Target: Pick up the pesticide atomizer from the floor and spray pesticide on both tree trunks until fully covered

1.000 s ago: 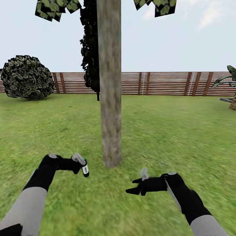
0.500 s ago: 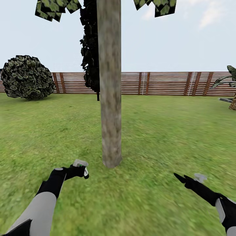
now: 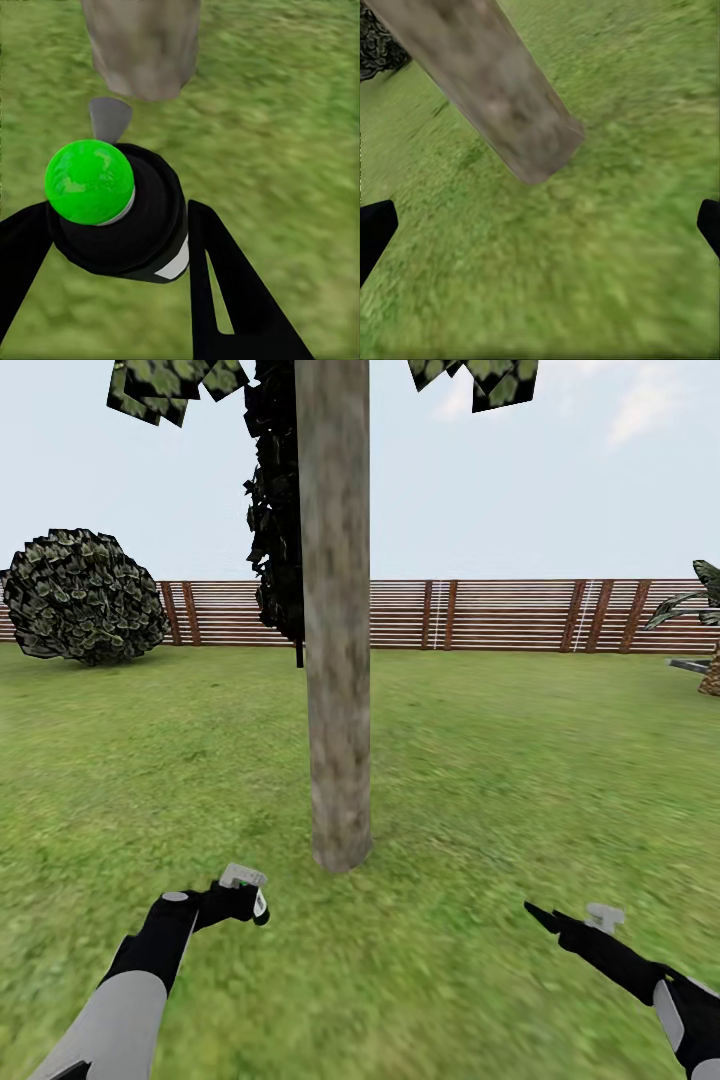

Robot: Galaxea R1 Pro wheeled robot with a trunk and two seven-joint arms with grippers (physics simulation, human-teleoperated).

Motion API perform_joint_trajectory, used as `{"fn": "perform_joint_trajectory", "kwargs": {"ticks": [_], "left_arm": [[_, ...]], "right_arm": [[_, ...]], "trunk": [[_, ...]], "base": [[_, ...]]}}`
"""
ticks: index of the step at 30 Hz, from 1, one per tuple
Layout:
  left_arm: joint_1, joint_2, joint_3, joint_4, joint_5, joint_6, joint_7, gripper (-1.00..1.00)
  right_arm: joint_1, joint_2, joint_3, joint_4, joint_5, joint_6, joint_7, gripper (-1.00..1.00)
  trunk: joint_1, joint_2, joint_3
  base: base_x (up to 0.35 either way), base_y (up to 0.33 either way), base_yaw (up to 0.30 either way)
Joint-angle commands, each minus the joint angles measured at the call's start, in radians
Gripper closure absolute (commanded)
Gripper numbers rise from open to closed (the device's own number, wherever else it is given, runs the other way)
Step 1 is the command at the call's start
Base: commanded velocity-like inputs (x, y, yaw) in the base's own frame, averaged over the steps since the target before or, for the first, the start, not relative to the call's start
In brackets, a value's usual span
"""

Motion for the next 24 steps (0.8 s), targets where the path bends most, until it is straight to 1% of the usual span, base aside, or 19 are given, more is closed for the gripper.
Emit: {"fn": "perform_joint_trajectory", "kwargs": {"ticks": [1, 7, 14, 20, 21, 22, 24], "left_arm": [[0.000, 0.000, 0.000, -0.001, 0.001, 0.000, 0.000, 1.00], [0.001, -0.004, -0.001, -0.006, 0.002, 0.000, -0.001, 1.00], [0.000, -0.006, -0.002, -0.008, 0.002, 0.004, 0.000, 1.00], [-0.004, -0.005, -0.002, -0.008, 0.000, 0.017, -0.001, 1.00], [-0.005, -0.005, -0.002, -0.008, 0.000, 0.032, -0.001, 1.00], [-0.005, -0.005, -0.002, -0.008, 0.000, 0.040, -0.001, 1.00], [-0.006, -0.004, -0.002, -0.008, -0.001, 0.081, -0.001, 1.00]], "right_arm": [[0.000, 0.000, 0.000, 0.006, 0.001, 0.000, 0.000, -1.00], [0.000, -0.002, -0.001, 0.040, 0.001, -0.001, -0.004, -1.00], [0.000, -0.003, -0.001, 0.079, -0.001, -0.002, -0.043, -1.00], [0.000, 0.005, 0.001, 0.113, 0.000, -0.022, -0.077, -1.00], [0.000, 0.006, 0.001, 0.127, 0.000, -0.032, -0.745, -1.00], [0.000, 0.006, 0.001, 0.127, 0.000, -0.033, -0.749, -1.00], [0.000, 0.007, 0.000, 0.128, -0.003, -0.037, -0.761, -1.00]], "trunk": [[0.000, 0.000, 0.000], [0.000, 0.000, 0.000], [0.000, 0.000, 0.000], [0.000, 0.000, 0.000], [0.000, 0.000, 0.000], [0.000, 0.000, 0.000], [0.000, 0.000, 0.000]], "base": [[0.000, 0.000, 0.000], [0.000, 0.000, 0.000], [0.000, 0.000, 0.000], [0.000, 0.000, 0.000], [0.000, 0.000, 0.000], [0.000, 0.000, 0.000], [0.000, 0.000, 0.000]]}}
